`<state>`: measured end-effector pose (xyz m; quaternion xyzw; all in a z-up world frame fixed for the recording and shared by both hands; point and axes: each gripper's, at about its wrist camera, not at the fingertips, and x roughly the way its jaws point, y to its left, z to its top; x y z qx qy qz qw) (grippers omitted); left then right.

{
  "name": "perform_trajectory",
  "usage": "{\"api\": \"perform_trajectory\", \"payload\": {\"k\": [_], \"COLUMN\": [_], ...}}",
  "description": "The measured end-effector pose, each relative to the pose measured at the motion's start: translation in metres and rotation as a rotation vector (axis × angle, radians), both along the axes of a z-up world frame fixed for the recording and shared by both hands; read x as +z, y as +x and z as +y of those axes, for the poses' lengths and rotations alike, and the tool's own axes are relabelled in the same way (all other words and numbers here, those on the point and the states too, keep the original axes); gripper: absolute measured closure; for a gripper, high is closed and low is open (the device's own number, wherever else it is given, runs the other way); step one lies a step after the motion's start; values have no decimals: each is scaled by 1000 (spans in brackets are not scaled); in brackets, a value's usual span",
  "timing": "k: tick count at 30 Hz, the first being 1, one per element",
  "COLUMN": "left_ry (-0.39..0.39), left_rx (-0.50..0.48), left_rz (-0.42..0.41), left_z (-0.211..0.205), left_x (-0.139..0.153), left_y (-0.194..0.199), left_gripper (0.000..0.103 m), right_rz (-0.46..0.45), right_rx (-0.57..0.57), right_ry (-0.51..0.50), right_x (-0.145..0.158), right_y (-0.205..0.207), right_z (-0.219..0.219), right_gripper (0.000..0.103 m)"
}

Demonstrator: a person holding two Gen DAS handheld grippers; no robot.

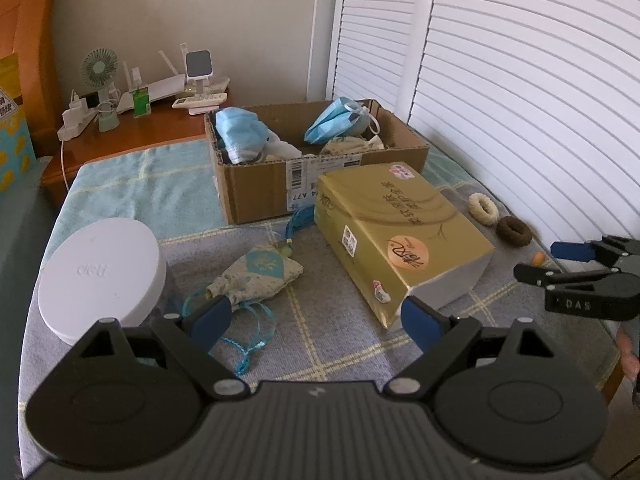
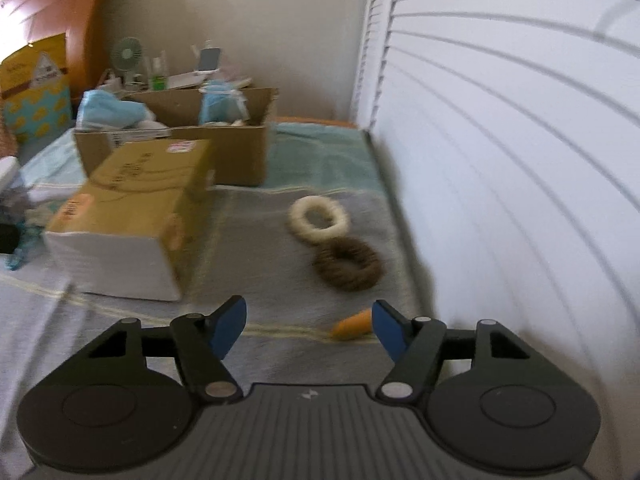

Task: Organize soft objects
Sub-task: 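Grasp the small orange pacifier with the right gripper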

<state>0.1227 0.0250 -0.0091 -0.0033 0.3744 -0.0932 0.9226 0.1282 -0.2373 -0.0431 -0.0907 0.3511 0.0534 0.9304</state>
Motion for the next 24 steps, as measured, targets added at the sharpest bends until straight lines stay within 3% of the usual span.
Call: {"api": "perform_trajectory", "payload": {"k": [5,8,18,24], "left_ry": [-1,0,17,54], "left_rx": [0,-6,-22,-51], "left_rz": [6,8,17,19], "left_z": [-1,-1,-3,-3], "left_x": [-1,-2,-8,-9], "left_y": [2,2,7,12], "left_gripper": [11,11,12,27], "right_rz": [-1,20,39,36], "right_rx": [-2,-4,2,-5], "right_ry": [2,8,2,-5], "right_x": [-8,-11,-10,-9], "right_y": [10,14,1,2], "right_z": [-10,-13,-12,-11], "right_gripper": [30,44,60,66]}}
